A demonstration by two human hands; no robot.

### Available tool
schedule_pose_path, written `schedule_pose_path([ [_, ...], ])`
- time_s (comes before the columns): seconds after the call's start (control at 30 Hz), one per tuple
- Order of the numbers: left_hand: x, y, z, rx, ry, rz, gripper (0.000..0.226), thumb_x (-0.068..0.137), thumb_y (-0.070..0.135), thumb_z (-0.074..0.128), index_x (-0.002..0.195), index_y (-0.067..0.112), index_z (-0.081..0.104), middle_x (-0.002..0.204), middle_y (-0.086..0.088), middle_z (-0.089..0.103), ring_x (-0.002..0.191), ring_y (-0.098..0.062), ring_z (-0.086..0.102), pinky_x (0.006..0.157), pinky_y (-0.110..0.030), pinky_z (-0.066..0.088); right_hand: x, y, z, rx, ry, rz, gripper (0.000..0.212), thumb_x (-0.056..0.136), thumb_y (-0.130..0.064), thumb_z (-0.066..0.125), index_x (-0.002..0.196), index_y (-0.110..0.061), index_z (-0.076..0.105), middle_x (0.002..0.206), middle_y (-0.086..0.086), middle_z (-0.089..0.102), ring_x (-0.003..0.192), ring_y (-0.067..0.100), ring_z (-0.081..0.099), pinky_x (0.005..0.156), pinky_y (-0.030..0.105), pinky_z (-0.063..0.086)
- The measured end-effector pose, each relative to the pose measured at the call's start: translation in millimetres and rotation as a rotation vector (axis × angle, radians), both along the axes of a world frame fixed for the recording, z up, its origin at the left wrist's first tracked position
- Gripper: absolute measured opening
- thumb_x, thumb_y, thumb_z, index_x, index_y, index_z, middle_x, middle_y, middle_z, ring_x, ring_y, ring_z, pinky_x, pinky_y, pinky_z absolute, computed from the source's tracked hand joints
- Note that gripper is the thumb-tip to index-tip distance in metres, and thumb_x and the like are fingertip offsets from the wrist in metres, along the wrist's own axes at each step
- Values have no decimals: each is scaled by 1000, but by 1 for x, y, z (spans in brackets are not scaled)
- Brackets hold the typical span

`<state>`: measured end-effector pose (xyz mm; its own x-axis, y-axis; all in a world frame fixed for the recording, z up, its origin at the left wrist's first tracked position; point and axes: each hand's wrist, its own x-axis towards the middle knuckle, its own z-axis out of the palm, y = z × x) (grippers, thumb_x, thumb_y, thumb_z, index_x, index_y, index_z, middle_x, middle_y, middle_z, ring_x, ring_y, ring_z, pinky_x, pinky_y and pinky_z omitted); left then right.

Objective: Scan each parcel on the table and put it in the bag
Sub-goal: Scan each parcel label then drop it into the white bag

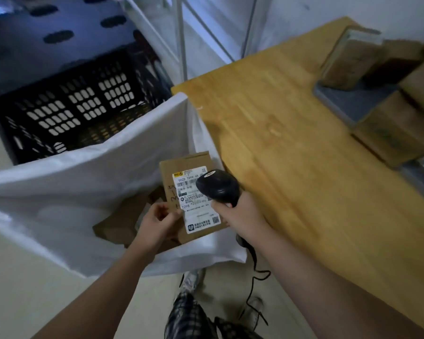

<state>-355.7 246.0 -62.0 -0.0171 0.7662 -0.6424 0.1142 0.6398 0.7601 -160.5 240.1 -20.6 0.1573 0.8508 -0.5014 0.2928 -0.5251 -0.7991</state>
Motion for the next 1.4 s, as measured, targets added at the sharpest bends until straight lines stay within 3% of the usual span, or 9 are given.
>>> schedule_pose_path([
  [0.2, -50, 8, -33, -146, 133, 15, 37, 85, 30, 71, 107, 8, 52, 101, -15, 64, 90, -35, 66, 73, -60, 56, -31, 15, -36, -5, -93, 79, 30, 82, -22, 73, 60, -18, 53, 48, -9, 48, 51, 8, 48, 53, 24, 35],
  [0.33, -59, 27, -72, -260, 221, 143, 42, 83, 38, 73, 105, 9, 54, 95, -9, 65, 84, -29, 67, 69, -45, 60, -47, 24, -61, -30, -76, 144, 11, 85, -23, 71, 83, -22, 60, 65, -10, 58, 70, 7, 59, 58, 20, 40],
  [0.43, -57, 60, -108, -295, 295, 93, 32, 86, 40, 68, 96, 11, 59, 84, -5, 64, 73, -21, 63, 64, -32, 53, -56, 35, -89, -69, -52, 178, 20, 86, -23, 70, 102, -22, 58, 83, -7, 63, 86, 10, 63, 71, 23, 48],
  [0.57, -57, 91, -178, -282, 436, -58, 38, 91, 46, 60, 97, 8, 62, 94, -10, 68, 81, -25, 64, 79, -39, 55, -73, 46, -148, -139, -83, 228, 23, 85, -26, 67, 106, -22, 58, 95, -4, 65, 93, 12, 63, 86, 35, 54],
  [0.73, -60, 100, -258, -221, 496, -31, 42, 97, 32, 53, 118, -4, 60, 119, -22, 62, 110, -37, 59, 88, -37, 46, -92, 55, -217, -153, -242, 249, 31, 90, -32, 62, 110, -10, 54, 101, 7, 60, 98, 25, 60, 81, 33, 50],
  [0.9, -59, 101, -303, -124, 551, 75, 57, 89, 51, 58, 110, -1, 60, 108, -19, 67, 96, -35, 63, 86, -47, 52, -115, 67, -259, -61, -302, 176, 38, 89, -32, 62, 114, -4, 54, 103, 14, 61, 94, 30, 61, 68, 30, 44],
  [1.03, -59, 103, -295, -133, 654, -30, 55, 91, 53, 55, 105, -1, 60, 97, -15, 66, 84, -29, 62, 67, -33, 44, -117, 74, -258, -38, -291, 173, 32, 89, -31, 63, 109, -7, 54, 91, 7, 59, 90, 29, 61, 66, 29, 43],
  [1.17, -60, 105, -268, -109, 712, -120, 54, 93, 47, 55, 121, 1, 52, 120, -18, 60, 105, -33, 60, 78, -35, 48, -104, 60, -234, -62, -296, 204, 28, 89, -32, 63, 106, -11, 57, 90, 1, 56, 94, 25, 61, 73, 29, 47],
  [1.4, -40, 95, -178, -19, 729, -238, 40, 97, 32, 47, 132, 14, 47, 124, -10, 59, 104, -29, 60, 73, -33, 44, -85, 32, -150, -34, -251, 206, 18, 87, -29, 65, 94, -20, 52, 87, -1, 62, 90, 22, 62, 79, 35, 52],
])
